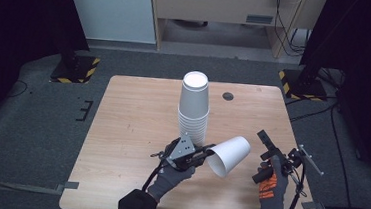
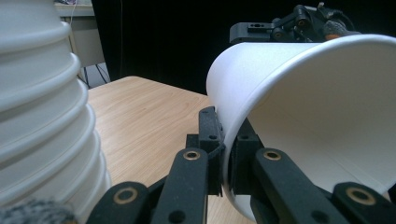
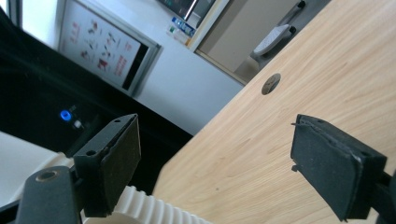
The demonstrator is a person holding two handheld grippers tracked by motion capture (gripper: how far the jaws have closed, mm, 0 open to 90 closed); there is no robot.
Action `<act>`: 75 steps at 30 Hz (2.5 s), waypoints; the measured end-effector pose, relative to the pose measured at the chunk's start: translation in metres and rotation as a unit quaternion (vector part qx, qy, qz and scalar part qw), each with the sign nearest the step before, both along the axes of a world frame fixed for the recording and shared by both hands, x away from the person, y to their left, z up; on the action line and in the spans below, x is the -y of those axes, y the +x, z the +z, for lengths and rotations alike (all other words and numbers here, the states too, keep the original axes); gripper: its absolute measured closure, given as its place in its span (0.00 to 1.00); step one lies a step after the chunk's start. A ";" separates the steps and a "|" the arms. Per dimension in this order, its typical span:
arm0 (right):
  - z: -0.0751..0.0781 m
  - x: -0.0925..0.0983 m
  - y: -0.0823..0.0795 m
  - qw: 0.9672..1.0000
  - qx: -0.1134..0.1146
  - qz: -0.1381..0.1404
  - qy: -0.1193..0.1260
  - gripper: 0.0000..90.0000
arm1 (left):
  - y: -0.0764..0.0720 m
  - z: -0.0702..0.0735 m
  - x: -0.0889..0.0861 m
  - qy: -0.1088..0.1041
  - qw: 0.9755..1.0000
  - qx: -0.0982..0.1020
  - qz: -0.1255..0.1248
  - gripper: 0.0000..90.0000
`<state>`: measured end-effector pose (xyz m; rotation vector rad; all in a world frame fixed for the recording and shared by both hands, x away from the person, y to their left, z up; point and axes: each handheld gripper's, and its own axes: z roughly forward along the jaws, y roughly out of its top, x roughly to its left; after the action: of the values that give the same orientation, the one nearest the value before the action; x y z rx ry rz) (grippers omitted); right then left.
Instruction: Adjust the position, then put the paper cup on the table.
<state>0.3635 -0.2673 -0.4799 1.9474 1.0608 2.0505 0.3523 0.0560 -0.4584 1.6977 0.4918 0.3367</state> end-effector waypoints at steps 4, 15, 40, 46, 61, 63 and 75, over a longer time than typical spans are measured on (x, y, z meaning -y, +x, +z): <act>0.001 0.000 0.003 0.999 0.004 0.007 -0.041 0.18 | -0.001 0.002 -0.005 0.004 1.000 0.002 0.003 0.95; -0.003 -0.005 0.004 0.982 0.007 0.039 -0.184 0.18 | -0.007 0.006 -0.020 0.008 1.000 -0.001 0.008 0.95; -0.018 0.007 -0.008 0.924 -0.021 0.081 -0.374 0.14 | -0.018 0.008 -0.061 0.020 1.000 -0.011 0.017 0.95; -0.019 0.013 -0.009 0.920 -0.025 0.079 -0.382 0.13 | -0.024 0.011 -0.069 0.030 0.999 -0.018 0.013 0.95; -0.024 0.016 -0.010 0.912 -0.036 0.090 -0.399 0.12 | -0.035 0.021 -0.111 0.064 0.997 -0.038 0.029 0.95; -0.024 0.016 -0.010 0.912 -0.036 0.091 -0.399 0.12 | -0.036 0.022 -0.117 0.068 0.996 -0.041 0.034 0.95; -0.030 0.016 -0.009 0.905 -0.041 0.099 -0.412 0.12 | -0.039 0.025 -0.155 0.104 0.989 -0.072 0.072 0.95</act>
<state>0.3545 -0.2836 -0.5094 1.5069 1.8160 1.2273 0.3129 0.2113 -0.4331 1.9028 0.7073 0.3819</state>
